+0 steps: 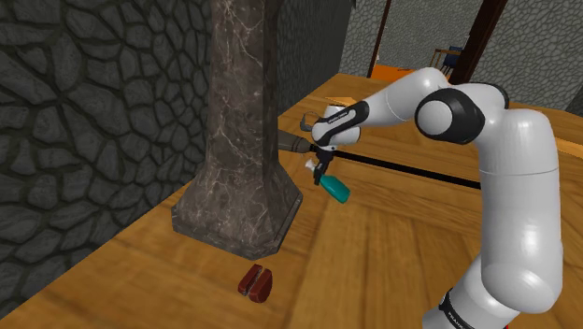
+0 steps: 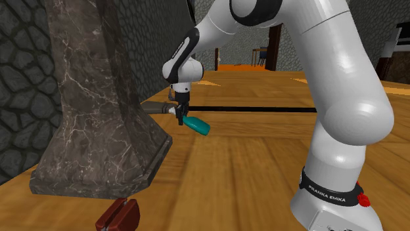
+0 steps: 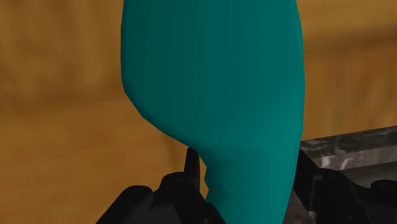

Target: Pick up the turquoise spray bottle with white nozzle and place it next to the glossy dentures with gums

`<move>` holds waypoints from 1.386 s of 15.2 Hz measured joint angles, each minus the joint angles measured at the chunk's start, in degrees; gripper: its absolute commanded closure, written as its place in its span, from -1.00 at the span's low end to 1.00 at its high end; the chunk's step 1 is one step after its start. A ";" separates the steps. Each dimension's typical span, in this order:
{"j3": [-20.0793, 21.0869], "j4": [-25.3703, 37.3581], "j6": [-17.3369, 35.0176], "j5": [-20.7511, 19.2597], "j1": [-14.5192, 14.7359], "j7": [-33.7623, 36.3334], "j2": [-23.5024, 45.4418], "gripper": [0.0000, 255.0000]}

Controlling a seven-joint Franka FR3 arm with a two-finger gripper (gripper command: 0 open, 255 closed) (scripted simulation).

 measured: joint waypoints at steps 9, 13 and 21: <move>-0.74 -0.35 -4.09 -1.53 0.90 1.38 -4.63 1.00; -0.64 -9.44 -0.92 -2.98 3.56 4.09 -10.90 1.00; 1.10 -27.97 5.07 -6.79 8.97 12.70 -24.35 1.00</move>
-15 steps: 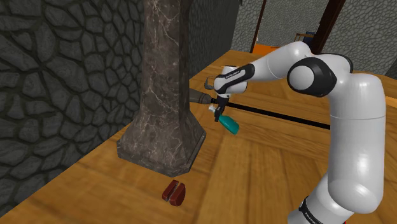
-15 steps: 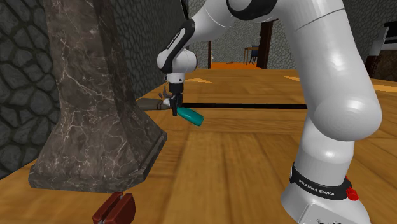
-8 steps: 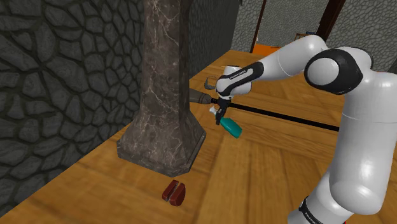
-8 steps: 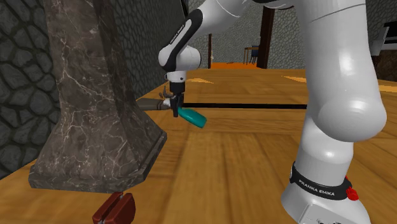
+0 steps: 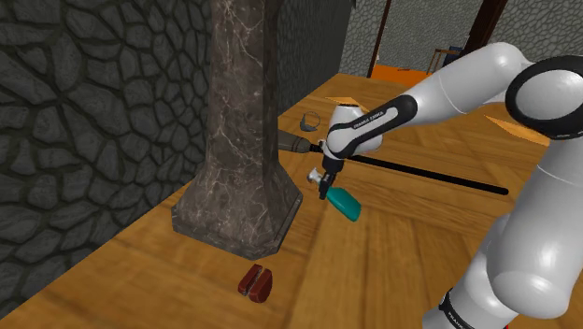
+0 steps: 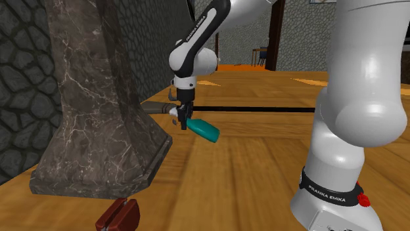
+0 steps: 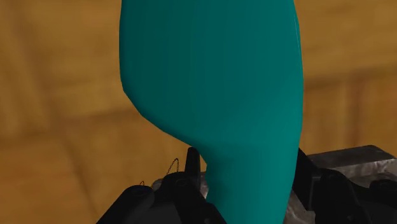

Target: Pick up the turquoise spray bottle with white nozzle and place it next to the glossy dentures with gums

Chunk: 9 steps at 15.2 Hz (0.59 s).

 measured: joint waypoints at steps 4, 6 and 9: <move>1.80 -8.39 1.94 -1.82 2.05 5.03 -6.83 1.00; 3.16 -11.78 2.88 -2.28 3.14 7.83 -9.47 1.00; 5.32 -16.43 3.70 -2.72 4.64 11.82 -13.46 1.00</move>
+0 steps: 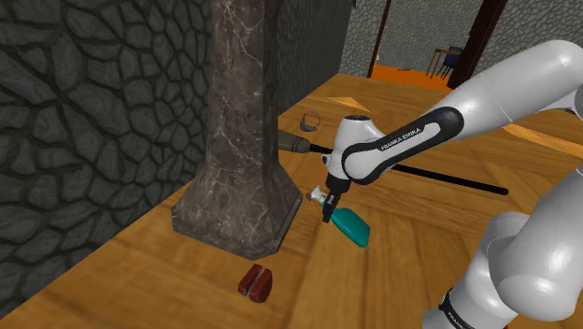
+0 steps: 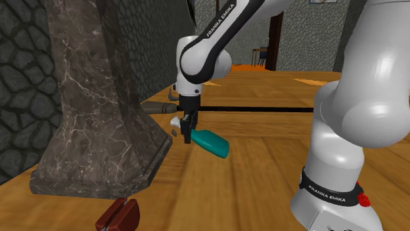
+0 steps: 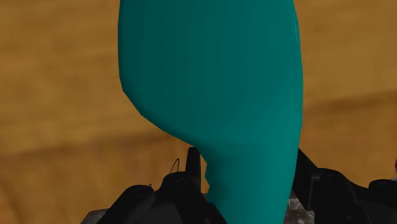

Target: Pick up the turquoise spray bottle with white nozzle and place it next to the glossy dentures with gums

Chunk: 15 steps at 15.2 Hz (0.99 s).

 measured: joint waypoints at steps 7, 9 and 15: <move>6.65 -9.86 0.25 1.41 4.46 9.99 -10.09 1.00; 8.69 -11.49 -0.32 2.42 6.05 12.76 -12.43 1.00; 15.24 -16.37 -0.28 6.75 12.02 21.27 -17.73 1.00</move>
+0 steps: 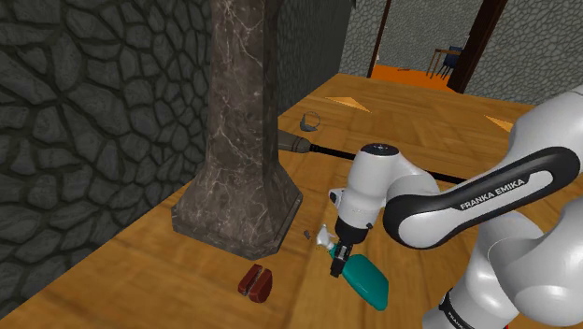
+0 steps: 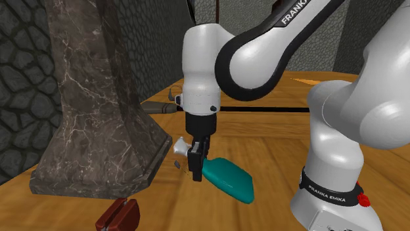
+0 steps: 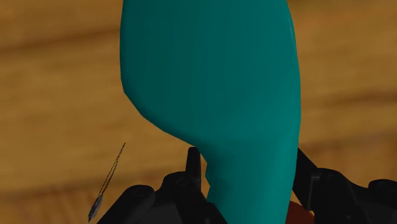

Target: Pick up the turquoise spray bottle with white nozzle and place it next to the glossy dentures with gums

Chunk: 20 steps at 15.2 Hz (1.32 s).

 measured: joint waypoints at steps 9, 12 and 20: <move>1.36 -2.62 8.97 1.44 1.11 0.78 6.35 1.00; 1.43 -2.96 12.30 1.64 1.11 0.52 9.33 1.00; 1.67 -3.33 22.47 2.24 1.22 -0.15 19.10 1.00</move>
